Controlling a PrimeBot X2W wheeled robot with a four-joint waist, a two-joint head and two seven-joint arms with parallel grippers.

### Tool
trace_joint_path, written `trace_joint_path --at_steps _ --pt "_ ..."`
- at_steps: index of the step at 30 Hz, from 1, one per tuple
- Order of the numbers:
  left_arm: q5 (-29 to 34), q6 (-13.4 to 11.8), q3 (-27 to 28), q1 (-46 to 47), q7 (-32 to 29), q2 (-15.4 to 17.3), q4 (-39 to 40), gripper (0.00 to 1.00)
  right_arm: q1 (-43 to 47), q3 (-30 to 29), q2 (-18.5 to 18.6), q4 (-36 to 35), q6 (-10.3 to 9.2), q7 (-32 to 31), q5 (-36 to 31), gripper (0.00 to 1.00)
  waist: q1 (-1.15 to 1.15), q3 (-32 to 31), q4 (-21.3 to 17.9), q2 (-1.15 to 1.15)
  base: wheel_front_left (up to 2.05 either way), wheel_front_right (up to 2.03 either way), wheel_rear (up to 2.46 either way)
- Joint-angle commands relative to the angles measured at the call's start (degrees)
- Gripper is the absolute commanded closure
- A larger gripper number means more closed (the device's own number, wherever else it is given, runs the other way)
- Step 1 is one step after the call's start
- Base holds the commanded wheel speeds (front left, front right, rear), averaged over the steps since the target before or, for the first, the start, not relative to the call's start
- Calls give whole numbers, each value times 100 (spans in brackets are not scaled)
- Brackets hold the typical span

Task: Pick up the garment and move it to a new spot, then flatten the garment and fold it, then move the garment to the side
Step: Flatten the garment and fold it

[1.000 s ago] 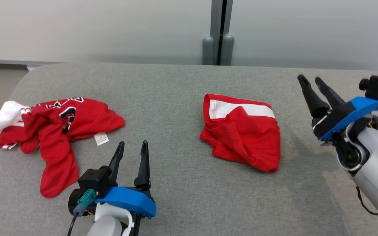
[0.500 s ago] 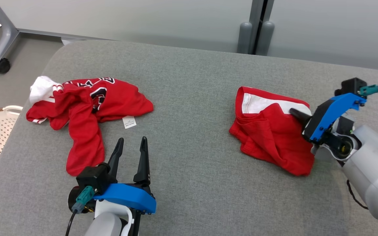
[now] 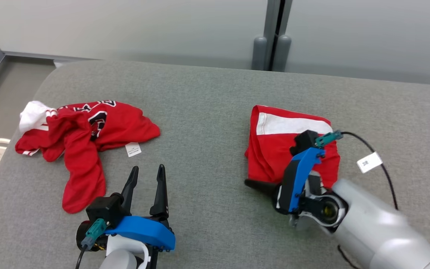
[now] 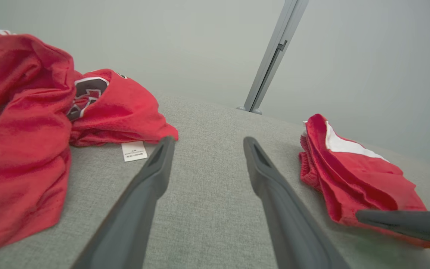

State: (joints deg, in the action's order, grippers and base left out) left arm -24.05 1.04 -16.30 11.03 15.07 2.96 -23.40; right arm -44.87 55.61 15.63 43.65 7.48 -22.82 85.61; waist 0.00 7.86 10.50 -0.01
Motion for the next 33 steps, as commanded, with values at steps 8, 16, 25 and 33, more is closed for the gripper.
trace_joint_path --at_steps 8,16,25,33 --pt "134 18 186 -109 15 51 66 0 434 -265 49 -1156 2 1562 -279 100 0 -399 -450 1 0 0 0" --pt "161 38 524 -370 15 188 288 0 574 -327 806 -1711 2 3161 -1246 0 0 -827 -967 1 0 0 0" --pt "460 86 945 -606 15 272 919 0 854 -1186 1251 -1455 2 3803 -3037 0 0 -956 -1357 1 0 0 0" --pt "973 129 1419 -976 15 198 1290 0 2606 -3876 428 -2303 2 3802 -5468 0 0 -932 -1503 1 0 0 0"
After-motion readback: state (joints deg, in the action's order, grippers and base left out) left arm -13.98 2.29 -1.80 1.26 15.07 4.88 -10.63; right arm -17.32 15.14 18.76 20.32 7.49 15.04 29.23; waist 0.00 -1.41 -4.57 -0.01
